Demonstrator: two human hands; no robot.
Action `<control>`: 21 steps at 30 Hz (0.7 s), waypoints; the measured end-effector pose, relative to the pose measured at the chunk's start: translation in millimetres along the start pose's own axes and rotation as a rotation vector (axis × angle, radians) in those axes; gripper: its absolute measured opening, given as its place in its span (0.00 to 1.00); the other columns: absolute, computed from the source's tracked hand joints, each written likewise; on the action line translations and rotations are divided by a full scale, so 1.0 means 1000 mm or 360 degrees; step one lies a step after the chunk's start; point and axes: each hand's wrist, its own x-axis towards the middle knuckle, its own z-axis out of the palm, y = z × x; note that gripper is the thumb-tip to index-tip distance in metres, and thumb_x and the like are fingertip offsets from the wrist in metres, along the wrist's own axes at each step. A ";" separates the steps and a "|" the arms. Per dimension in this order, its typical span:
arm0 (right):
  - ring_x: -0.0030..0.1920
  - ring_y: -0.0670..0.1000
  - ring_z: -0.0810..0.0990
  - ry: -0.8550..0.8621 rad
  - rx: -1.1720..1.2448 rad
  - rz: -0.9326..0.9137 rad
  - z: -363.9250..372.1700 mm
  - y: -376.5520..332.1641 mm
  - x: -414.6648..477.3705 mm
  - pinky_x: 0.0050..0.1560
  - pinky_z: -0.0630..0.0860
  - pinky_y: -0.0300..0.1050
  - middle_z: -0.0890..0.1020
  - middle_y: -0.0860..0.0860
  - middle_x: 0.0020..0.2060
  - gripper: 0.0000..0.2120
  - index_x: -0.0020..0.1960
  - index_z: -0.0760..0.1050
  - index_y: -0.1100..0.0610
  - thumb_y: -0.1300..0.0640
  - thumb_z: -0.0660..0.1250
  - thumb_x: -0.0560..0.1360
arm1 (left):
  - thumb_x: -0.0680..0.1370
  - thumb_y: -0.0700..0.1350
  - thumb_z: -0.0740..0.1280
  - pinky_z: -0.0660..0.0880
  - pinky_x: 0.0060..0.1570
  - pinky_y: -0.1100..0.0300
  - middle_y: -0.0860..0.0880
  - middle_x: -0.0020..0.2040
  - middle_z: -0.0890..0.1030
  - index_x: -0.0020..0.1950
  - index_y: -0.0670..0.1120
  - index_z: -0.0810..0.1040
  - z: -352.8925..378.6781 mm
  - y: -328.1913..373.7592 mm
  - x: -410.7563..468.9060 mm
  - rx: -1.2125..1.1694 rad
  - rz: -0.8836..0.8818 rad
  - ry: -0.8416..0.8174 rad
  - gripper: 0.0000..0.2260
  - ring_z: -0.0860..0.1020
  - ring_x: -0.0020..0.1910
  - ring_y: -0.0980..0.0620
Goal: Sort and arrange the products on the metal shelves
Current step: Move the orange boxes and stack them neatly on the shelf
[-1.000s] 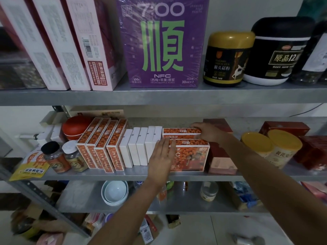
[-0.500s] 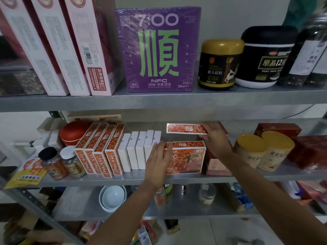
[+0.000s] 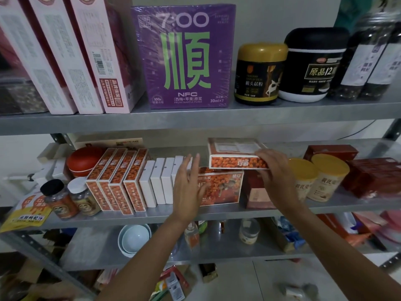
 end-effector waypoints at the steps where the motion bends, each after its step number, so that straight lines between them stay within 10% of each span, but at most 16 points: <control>1: 0.63 0.56 0.73 0.0040 0.0015 -0.0090 -0.004 0.000 -0.004 0.64 0.71 0.54 0.78 0.60 0.60 0.19 0.63 0.73 0.61 0.50 0.59 0.78 | 0.74 0.47 0.74 0.66 0.69 0.43 0.39 0.76 0.62 0.78 0.52 0.57 -0.006 0.005 0.001 -0.0117 0.0013 0.0090 0.37 0.62 0.74 0.40; 9: 0.66 0.50 0.70 0.0080 0.0156 -0.0403 -0.029 -0.014 -0.023 0.64 0.69 0.48 0.75 0.54 0.63 0.20 0.66 0.68 0.56 0.55 0.66 0.76 | 0.74 0.43 0.71 0.64 0.69 0.36 0.47 0.65 0.78 0.64 0.44 0.77 -0.050 0.027 -0.003 -0.0507 0.0243 0.0005 0.19 0.72 0.68 0.47; 13: 0.66 0.47 0.69 0.0037 0.0283 -0.0316 -0.039 -0.018 -0.024 0.64 0.71 0.46 0.70 0.49 0.66 0.24 0.68 0.66 0.53 0.53 0.69 0.75 | 0.73 0.35 0.73 0.66 0.70 0.50 0.53 0.62 0.78 0.63 0.50 0.76 -0.065 0.035 -0.009 -0.0600 0.0127 -0.0033 0.21 0.74 0.65 0.52; 16: 0.66 0.53 0.73 -0.0009 0.0596 -0.0096 -0.042 -0.018 -0.024 0.63 0.73 0.48 0.70 0.45 0.66 0.28 0.71 0.63 0.54 0.50 0.69 0.75 | 0.74 0.40 0.73 0.66 0.58 0.77 0.64 0.57 0.77 0.58 0.62 0.73 -0.075 0.043 -0.017 -0.0798 -0.0176 -0.0136 0.21 0.74 0.59 0.64; 21: 0.52 0.44 0.83 -0.0417 0.1317 0.0596 -0.044 -0.015 -0.025 0.42 0.81 0.37 0.84 0.42 0.52 0.21 0.62 0.73 0.48 0.53 0.71 0.69 | 0.73 0.43 0.73 0.77 0.49 0.70 0.58 0.50 0.84 0.54 0.55 0.79 -0.080 0.047 -0.025 -0.1218 -0.0522 -0.0262 0.12 0.81 0.53 0.60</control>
